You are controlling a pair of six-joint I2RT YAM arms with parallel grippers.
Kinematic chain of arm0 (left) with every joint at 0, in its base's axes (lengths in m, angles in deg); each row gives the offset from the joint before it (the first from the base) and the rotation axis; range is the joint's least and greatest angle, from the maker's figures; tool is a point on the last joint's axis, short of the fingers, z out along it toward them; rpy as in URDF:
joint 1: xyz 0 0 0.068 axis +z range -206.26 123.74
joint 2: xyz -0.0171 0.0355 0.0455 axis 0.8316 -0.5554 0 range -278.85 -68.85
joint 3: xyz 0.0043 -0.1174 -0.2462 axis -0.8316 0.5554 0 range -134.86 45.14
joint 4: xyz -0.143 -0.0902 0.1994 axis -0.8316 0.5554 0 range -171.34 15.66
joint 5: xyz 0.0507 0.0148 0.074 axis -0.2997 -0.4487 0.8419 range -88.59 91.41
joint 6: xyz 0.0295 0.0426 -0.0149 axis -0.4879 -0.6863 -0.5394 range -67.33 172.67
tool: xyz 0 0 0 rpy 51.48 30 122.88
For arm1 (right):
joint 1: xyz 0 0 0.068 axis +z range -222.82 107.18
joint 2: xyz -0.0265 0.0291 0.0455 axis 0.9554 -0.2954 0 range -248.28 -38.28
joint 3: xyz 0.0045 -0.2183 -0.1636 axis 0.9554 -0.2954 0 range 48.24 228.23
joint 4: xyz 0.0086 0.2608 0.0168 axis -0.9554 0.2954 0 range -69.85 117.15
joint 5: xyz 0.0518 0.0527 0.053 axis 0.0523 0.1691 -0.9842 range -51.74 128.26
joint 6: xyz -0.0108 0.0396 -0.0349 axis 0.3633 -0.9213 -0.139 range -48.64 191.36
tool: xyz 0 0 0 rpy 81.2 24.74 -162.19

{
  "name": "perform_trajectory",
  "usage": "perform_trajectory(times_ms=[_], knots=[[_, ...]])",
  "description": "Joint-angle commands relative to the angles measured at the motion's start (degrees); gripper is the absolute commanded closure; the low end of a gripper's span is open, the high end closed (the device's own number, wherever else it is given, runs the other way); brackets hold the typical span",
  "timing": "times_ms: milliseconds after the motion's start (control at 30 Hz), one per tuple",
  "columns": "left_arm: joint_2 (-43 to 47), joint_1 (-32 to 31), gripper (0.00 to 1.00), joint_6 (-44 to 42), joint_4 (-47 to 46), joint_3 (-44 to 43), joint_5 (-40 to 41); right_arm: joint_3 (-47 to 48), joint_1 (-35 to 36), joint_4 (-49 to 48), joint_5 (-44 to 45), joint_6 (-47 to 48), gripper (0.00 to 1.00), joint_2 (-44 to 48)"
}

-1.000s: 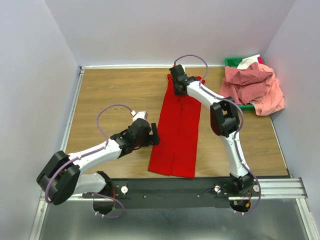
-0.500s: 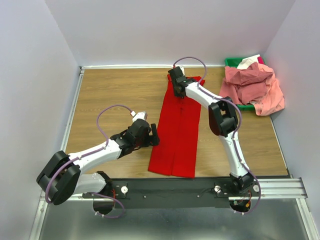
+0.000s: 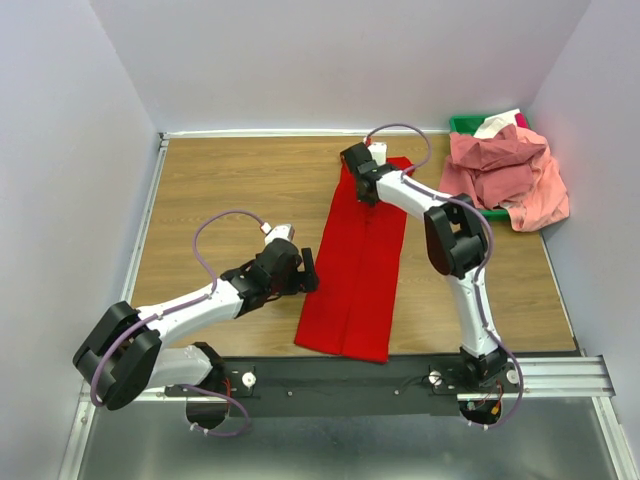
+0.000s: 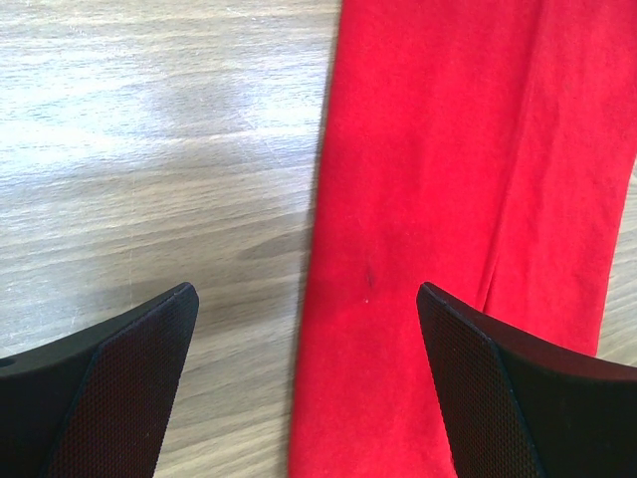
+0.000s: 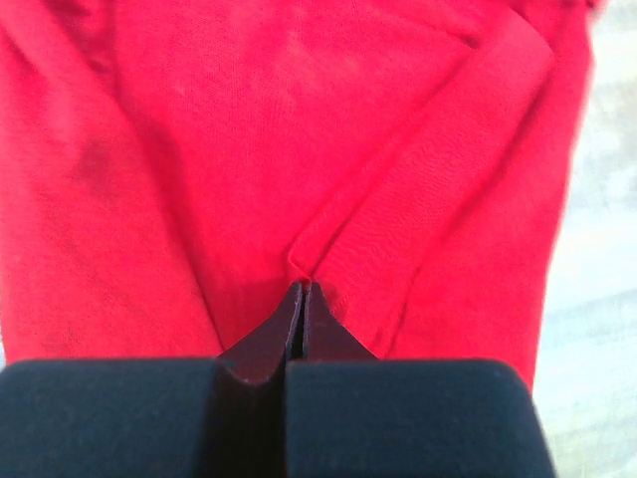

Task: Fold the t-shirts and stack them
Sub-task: Fold the tshirt

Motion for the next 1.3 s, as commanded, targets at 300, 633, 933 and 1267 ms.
perform_trajectory(times_ms=[300,633,933,1267], knots=[[1.82,0.35,0.01,-0.11,-1.07,2.08,0.17,-9.46,0.39,0.22,7.13,-15.3,0.97,7.91],[1.03,0.35,0.02,-1.25,-0.81,1.03,0.08,-15.7,0.39,-0.84,8.54,-19.26,0.91,12.31],[2.52,0.35,0.02,-1.16,-0.63,0.94,-0.1,-22.02,0.39,-0.93,8.19,-23.04,0.81,15.21],[3.22,0.35,0.01,-1.25,-0.45,1.2,-0.19,-27.39,0.39,-1.02,4.42,-23.75,0.34,23.12]])
